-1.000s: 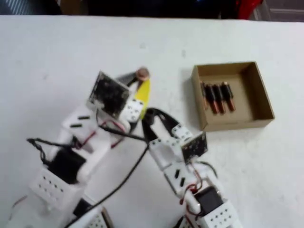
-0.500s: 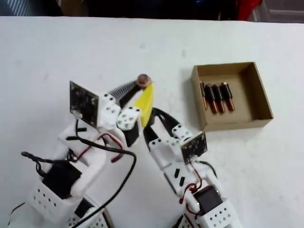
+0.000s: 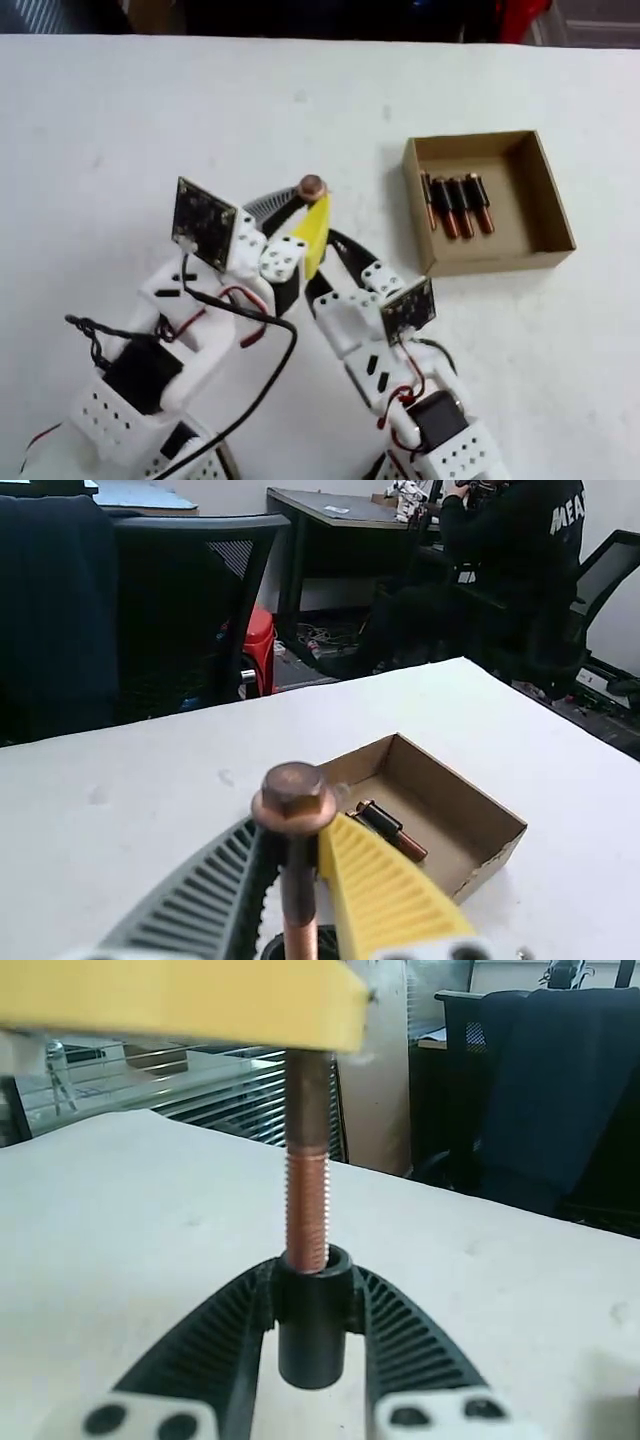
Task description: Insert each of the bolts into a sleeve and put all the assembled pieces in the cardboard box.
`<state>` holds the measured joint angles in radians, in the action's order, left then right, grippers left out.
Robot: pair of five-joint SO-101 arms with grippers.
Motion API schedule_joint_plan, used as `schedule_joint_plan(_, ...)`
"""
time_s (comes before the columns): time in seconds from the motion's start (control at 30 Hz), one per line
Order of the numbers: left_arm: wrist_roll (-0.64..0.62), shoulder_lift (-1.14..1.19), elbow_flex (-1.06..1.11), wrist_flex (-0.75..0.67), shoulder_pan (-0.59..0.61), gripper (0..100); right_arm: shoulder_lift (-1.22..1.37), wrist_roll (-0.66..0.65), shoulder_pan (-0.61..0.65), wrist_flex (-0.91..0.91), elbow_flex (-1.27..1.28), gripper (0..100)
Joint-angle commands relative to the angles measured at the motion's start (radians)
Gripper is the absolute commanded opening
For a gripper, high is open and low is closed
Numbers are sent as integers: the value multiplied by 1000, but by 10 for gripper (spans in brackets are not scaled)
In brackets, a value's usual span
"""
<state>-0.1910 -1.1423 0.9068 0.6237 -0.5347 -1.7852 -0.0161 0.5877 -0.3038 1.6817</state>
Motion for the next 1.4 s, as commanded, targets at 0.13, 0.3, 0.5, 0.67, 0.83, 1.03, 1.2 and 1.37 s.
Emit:
schedule_joint_plan(0.13,17,-22,72,-166,-15,22,-13,5,1,-2,8,16)
schedule_joint_plan(0.3,17,-22,83,-167,-13,22,-13,5,1,-2,8,16)
schedule_joint_plan(0.5,77,-24,80,-166,-13,22,-13,5,-1,-2,8,16)
schedule_joint_plan(0.67,72,-24,81,-164,-13,22,-13,5,-2,-2,8,16)
schedule_joint_plan(0.83,72,-24,83,-160,-13,22,-13,5,-2,-2,8,16)
schedule_joint_plan(1.03,72,-24,81,-121,-13,22,-13,5,-2,-2,8,16)
schedule_joint_plan(1.2,72,-24,75,-121,-15,22,-13,5,-2,-2,8,16)
schedule_joint_plan(1.37,74,-24,75,-121,-15,22,-13,5,-2,-2,8,16)
